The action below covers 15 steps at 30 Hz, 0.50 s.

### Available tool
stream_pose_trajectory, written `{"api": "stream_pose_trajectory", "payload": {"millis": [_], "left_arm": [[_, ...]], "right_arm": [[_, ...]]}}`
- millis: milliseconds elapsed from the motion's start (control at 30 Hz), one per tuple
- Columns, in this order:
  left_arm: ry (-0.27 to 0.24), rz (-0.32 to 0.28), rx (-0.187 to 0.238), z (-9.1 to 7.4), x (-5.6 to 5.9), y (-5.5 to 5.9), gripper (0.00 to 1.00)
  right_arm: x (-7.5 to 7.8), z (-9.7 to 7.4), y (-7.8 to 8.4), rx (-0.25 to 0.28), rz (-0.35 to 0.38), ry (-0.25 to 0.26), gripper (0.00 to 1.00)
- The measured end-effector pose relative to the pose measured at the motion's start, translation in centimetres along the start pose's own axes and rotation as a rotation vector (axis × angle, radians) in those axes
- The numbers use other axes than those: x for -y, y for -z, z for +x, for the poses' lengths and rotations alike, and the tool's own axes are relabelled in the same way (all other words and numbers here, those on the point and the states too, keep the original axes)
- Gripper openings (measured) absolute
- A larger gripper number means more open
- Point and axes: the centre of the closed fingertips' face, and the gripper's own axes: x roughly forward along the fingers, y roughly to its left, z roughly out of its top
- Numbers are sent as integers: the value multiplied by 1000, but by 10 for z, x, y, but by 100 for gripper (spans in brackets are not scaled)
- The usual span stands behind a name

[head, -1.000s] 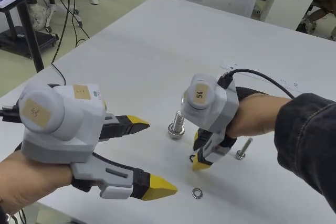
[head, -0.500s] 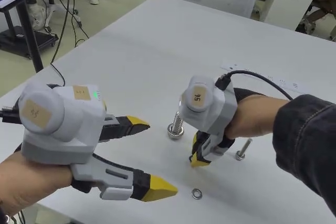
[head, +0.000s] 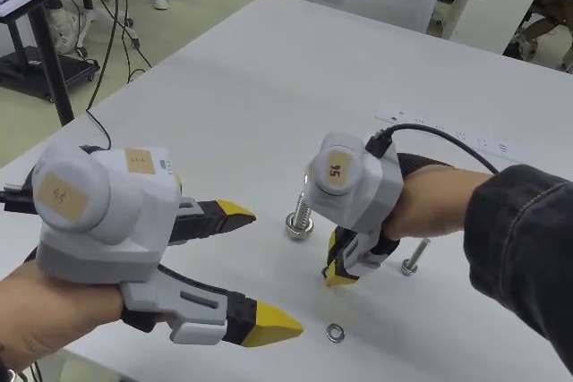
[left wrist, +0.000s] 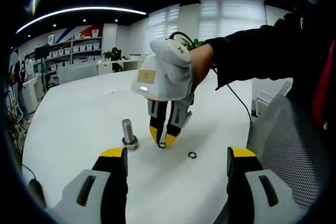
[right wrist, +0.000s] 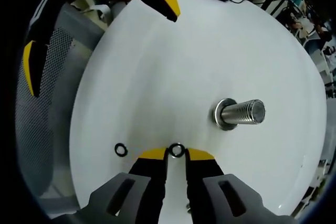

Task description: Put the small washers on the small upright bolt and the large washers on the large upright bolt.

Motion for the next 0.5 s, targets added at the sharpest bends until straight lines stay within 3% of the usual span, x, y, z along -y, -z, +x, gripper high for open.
{"api": "stream_pose_trajectory", "payload": {"millis": [500], "left_arm": [[0,1,0,1,-1,0,77]], "right_arm": [[0,0,2,-5,-1,-2,14]]}}
